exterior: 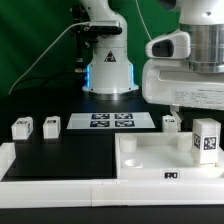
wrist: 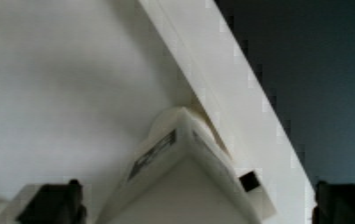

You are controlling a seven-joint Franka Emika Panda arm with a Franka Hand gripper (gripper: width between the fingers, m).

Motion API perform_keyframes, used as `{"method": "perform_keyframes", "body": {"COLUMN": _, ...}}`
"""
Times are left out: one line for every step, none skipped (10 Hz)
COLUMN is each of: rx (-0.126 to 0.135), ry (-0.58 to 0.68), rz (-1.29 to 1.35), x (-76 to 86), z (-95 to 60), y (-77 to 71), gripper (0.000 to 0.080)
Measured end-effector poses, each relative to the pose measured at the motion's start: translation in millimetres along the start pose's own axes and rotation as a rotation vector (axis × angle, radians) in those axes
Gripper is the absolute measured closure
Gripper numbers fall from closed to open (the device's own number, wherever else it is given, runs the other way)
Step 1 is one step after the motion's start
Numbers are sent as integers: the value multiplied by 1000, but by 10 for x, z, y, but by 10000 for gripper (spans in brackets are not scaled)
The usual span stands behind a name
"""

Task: Assemble one leg

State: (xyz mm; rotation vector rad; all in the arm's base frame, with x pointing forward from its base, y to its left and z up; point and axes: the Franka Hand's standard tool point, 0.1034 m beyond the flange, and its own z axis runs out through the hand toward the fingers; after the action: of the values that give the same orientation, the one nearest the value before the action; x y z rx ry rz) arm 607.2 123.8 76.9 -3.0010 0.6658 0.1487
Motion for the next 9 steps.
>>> {"method": "perform_keyframes", "body": {"rx": 0, "ry": 0, "rz": -108, "x": 0, "z": 0, "y": 0, "gripper": 150}}
{"method": "perform_keyframes", "body": {"rx": -4, "ry": 2, "rz": -228, "x": 5, "z": 0, "y": 8, "gripper": 150}}
{"method": "perform_keyframes", "body": {"rx": -12, "ry": 5, "rz": -359, "x": 13, "z": -1, "y": 19, "gripper": 150}}
{"method": "perform_keyframes", "body": {"rx": -25, "ry": 9, "rz": -468, "x": 22, "z": -6, "y": 26, "gripper": 150}}
{"method": "perform_keyframes", "body": {"rx": -31, "ry": 10, "rz": -573, "x": 31, "z": -8, "y": 37, "gripper": 150}}
{"method": "perform_keyframes", "body": {"rx": -32, "ry": 9, "rz": -650, "x": 43, "z": -10, "y": 52, "gripper": 150}}
{"method": "perform_keyframes", "body": {"rx": -32, "ry": 9, "rz": -702, "x": 50, "z": -11, "y": 61, "gripper": 150}}
{"method": "perform_keyframes", "body": {"rx": -32, "ry": 9, "rz": -695, "x": 49, "z": -10, "y": 58, "gripper": 274}}
{"method": "perform_keyframes", "body": {"rx": -32, "ry": 9, "rz": -695, "x": 49, "z": -11, "y": 59, "gripper": 274}}
